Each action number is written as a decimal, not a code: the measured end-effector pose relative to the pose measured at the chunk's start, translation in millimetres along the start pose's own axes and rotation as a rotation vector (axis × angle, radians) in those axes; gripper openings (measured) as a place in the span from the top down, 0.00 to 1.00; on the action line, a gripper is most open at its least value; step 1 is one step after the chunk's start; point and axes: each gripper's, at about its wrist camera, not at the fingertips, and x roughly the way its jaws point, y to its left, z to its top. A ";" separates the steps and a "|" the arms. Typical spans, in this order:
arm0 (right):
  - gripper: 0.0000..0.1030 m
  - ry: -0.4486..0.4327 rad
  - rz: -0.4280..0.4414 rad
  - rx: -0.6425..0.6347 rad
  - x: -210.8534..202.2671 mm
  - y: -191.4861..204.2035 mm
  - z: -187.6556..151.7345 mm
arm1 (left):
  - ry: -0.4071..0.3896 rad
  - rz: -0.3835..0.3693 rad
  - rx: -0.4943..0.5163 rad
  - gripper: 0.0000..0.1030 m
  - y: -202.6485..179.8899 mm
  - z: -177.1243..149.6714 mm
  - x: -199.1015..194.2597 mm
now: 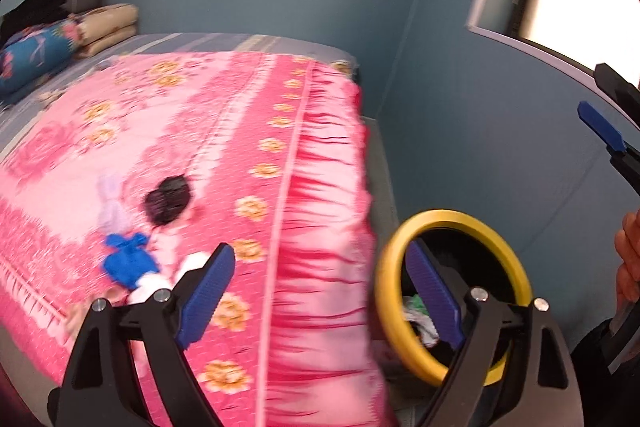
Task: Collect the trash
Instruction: 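Move both open tools back to the trash on the bed, then grasp the beige cloth bag with the left tool while the right tool grasps white tissue, then lift and carry the beige cloth bag and white tissue over the bin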
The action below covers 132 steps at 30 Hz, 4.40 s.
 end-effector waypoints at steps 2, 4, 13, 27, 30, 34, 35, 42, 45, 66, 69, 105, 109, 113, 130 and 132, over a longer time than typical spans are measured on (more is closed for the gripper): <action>0.28 0.023 0.014 -0.014 10.3 10.1 -1.6 | 0.001 0.031 -0.024 0.18 18.5 -3.7 -3.3; 0.28 0.051 0.034 -0.035 22.4 23.5 -4.5 | 0.004 0.062 -0.054 0.18 38.3 -7.8 -6.4; 0.27 0.165 0.106 -0.107 77.3 76.8 -26.3 | 0.020 0.160 -0.163 0.18 101.9 -27.1 -14.4; 0.27 0.427 0.212 -0.089 178.8 115.8 -87.3 | 0.057 0.341 -0.294 0.18 201.1 -65.1 -20.9; 0.27 0.482 0.197 -0.116 201.7 127.9 -108.4 | 0.070 0.360 -0.333 0.18 222.0 -74.1 -20.5; 0.28 0.553 0.176 -0.123 228.7 136.4 -134.1 | 0.085 0.379 -0.356 0.18 237.8 -81.8 -16.4; 0.28 0.566 0.169 -0.128 234.4 138.2 -138.7 | 0.087 0.381 -0.360 0.19 240.5 -82.5 -14.9; 0.32 0.673 0.115 -0.159 277.2 150.7 -184.6 | 0.114 0.374 -0.389 0.18 255.1 -89.0 1.5; 0.33 0.698 0.105 -0.163 286.9 152.2 -196.2 | 0.128 0.363 -0.394 0.18 259.2 -91.3 8.7; 0.59 0.795 0.074 -0.240 332.2 179.5 -244.7 | 0.220 0.248 -0.390 0.62 267.7 -102.3 50.9; 0.79 0.778 0.084 -0.266 328.9 187.6 -245.3 | 0.210 0.243 -0.391 0.67 266.7 -102.4 48.4; 0.88 0.495 0.270 -0.166 188.9 176.2 -124.6 | 0.022 0.256 -0.434 0.68 241.3 -78.6 -43.9; 0.88 0.481 0.265 -0.155 178.3 168.8 -119.8 | 0.019 0.247 -0.411 0.68 227.5 -75.7 -46.0; 0.88 0.462 0.255 -0.141 168.6 160.3 -114.5 | 0.014 0.237 -0.393 0.68 216.6 -72.9 -47.4; 0.88 0.307 0.138 -0.084 121.5 102.5 -75.3 | 0.014 0.132 -0.333 0.68 160.1 -55.5 -43.4; 0.88 0.292 0.135 -0.065 116.2 94.3 -71.5 | 0.015 0.119 -0.329 0.68 154.1 -52.7 -40.9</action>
